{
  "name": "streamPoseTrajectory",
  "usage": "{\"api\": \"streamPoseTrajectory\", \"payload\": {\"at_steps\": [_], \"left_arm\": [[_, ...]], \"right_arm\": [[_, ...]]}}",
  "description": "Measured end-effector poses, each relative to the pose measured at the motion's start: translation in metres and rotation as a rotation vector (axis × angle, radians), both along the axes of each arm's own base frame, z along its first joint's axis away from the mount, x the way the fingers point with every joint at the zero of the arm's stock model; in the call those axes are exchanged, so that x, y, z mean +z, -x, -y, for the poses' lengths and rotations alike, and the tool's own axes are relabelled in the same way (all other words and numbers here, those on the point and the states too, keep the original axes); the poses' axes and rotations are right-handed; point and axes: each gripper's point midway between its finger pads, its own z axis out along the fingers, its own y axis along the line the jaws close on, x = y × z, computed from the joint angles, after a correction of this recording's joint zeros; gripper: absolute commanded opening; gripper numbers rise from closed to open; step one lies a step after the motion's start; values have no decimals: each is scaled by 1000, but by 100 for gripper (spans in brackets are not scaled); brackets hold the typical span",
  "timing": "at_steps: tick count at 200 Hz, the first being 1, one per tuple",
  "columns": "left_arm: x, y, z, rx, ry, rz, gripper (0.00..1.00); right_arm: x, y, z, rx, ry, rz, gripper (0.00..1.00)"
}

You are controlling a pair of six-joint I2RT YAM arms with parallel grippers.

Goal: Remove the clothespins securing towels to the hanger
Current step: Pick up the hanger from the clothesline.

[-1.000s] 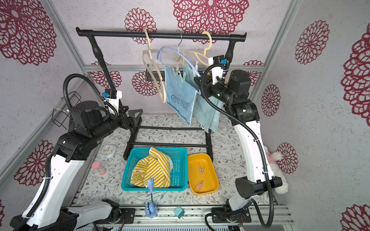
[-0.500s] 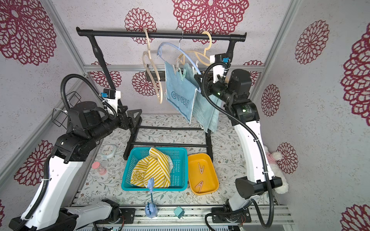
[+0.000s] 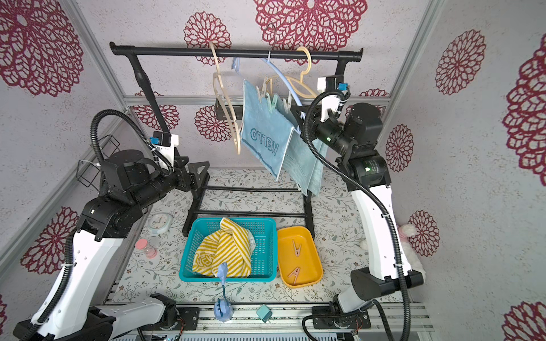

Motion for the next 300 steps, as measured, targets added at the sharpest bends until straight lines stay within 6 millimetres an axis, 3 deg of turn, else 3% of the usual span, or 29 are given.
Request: {"api": "streamPoseTrajectory", "payload": {"at_steps": [136, 233, 300], "left_arm": [[-2, 0, 0, -6, -20, 0, 79], [-14, 6, 6, -56, -47, -31, 78], [-27, 34, 17, -175, -88, -63, 78]], "right_arm": [[-19, 48, 13, 5, 7, -23, 0], [-71, 65, 13, 36, 17, -158, 0], [-126, 97, 12, 104, 61, -303, 0]]}}
